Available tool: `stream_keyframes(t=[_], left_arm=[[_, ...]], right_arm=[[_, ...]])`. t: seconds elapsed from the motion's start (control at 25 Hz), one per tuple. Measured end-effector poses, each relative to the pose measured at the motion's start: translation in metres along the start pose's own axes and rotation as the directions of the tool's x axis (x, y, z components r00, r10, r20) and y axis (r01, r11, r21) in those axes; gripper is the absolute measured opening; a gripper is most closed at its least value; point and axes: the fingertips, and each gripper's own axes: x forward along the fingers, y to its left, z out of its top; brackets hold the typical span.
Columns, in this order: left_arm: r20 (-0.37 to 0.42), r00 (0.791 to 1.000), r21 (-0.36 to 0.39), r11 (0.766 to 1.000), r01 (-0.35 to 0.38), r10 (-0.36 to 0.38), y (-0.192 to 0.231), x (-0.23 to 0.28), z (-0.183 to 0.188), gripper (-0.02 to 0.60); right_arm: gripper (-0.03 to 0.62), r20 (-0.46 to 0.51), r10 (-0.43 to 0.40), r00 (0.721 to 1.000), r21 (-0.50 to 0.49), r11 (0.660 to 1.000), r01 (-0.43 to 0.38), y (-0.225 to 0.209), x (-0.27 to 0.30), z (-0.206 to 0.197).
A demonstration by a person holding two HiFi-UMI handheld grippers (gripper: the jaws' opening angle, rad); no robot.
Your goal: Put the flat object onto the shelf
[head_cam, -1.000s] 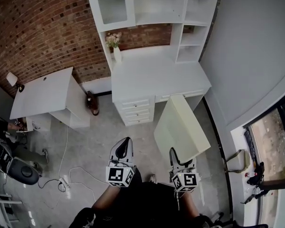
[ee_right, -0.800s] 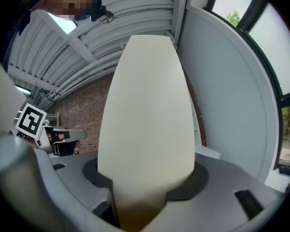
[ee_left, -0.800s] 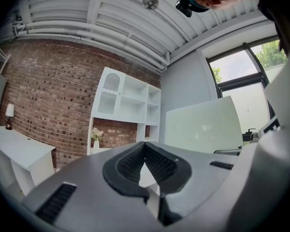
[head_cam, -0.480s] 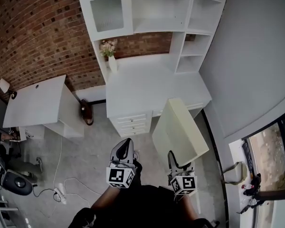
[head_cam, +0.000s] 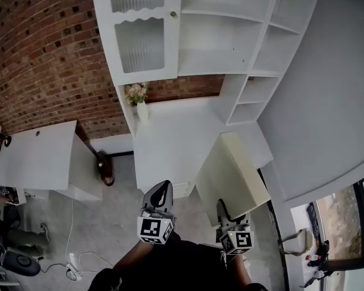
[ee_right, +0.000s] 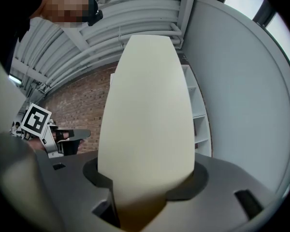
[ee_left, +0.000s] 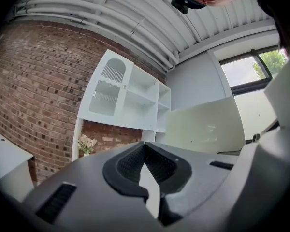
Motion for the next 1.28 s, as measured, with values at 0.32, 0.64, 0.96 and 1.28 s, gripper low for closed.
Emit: stream_keyframes(t=[0.32, 0.64, 0.96, 1.28], left_arm=[[-0.027, 1.0, 0.011, 1.0, 0.001, -0.001, 0.039, 0.065, 0.008, 0.009], [-0.035, 0.996, 0.036, 0.996, -0.08, 0.081, 0.058, 0.13, 0.006, 0.009], [-0.05, 0.991, 0.027, 0.992, -0.121, 0.123, 0.039, 0.202, 0.016, 0.009], [-0.024, 0.989, 0.012, 0.99, -0.143, 0.143, 0.019, 0.258, 0.031, 0.009]], right_arm=[[0.282, -0.032, 0.022, 0.999, -0.035, 0.999, -0.023, -0.012, 0.087, 0.008], [0.282, -0.045, 0.138, 0.989, -0.026, 0.99, -0.139, -0.044, 0.168, 0.024], [0.281, -0.122, 0.259, 0.958, -0.412, 0.865, -0.286, -0.102, 0.224, 0.085], [0.281, -0.167, 0.259, 0.951, -0.815, 0.507, -0.281, -0.133, 0.253, 0.193]])
